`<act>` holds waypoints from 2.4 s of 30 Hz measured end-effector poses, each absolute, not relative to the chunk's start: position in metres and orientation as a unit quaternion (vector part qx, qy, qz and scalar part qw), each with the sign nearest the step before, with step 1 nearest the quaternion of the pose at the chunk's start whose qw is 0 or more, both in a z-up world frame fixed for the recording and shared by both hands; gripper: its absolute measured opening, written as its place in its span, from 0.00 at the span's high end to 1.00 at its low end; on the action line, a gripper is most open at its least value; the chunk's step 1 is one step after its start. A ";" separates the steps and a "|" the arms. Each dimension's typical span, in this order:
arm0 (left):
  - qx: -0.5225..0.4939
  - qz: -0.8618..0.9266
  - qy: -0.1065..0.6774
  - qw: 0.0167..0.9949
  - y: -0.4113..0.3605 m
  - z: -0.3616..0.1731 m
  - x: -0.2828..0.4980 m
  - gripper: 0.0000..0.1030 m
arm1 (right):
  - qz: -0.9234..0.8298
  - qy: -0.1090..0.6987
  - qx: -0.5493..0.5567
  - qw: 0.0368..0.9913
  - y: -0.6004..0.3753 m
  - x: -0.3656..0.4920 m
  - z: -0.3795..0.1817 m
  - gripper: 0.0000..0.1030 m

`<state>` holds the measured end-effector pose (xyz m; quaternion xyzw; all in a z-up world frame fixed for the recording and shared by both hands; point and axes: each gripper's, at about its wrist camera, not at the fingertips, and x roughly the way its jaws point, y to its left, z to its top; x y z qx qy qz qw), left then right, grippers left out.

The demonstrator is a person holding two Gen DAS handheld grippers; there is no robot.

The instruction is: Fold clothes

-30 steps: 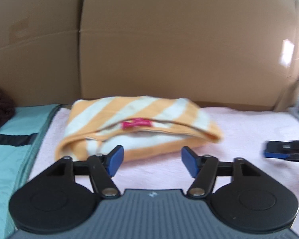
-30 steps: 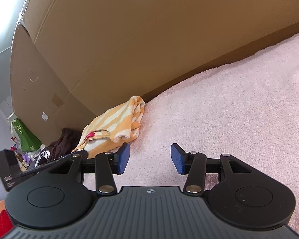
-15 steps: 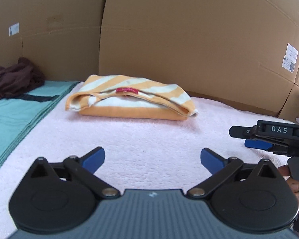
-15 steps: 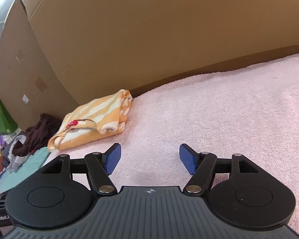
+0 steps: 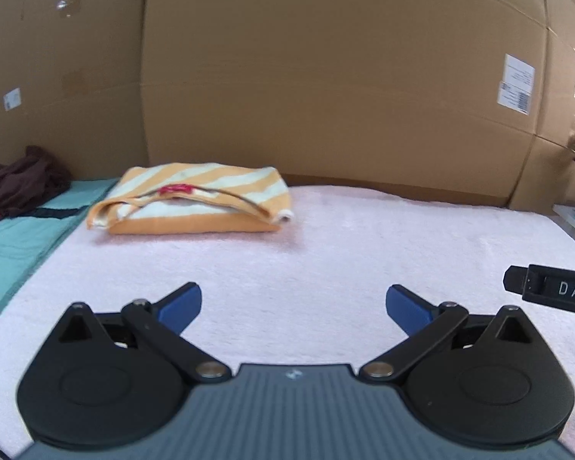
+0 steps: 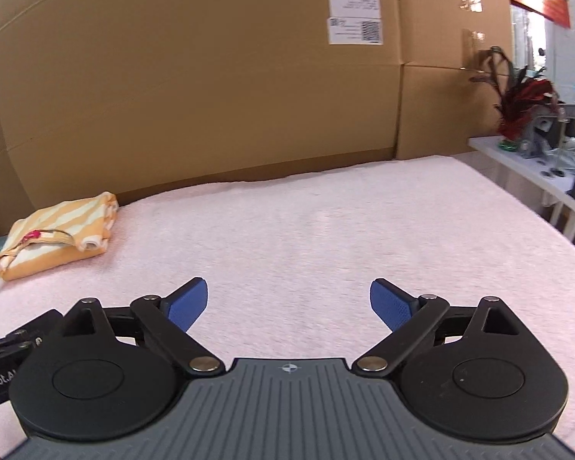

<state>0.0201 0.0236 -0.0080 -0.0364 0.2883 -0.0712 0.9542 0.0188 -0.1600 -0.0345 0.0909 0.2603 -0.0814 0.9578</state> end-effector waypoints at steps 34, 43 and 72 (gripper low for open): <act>-0.085 -0.129 0.323 0.934 -0.012 0.016 -0.109 0.01 | -0.103 0.262 0.091 0.955 -0.207 -0.125 0.000 0.07; -0.018 -0.097 0.299 0.949 -0.011 0.013 -0.108 0.01 | -0.088 0.254 0.079 0.960 -0.195 -0.122 0.000 0.07; -0.019 -0.044 0.298 0.953 0.017 0.005 -0.103 0.01 | -0.038 0.228 0.065 0.971 -0.161 -0.121 -0.010 0.07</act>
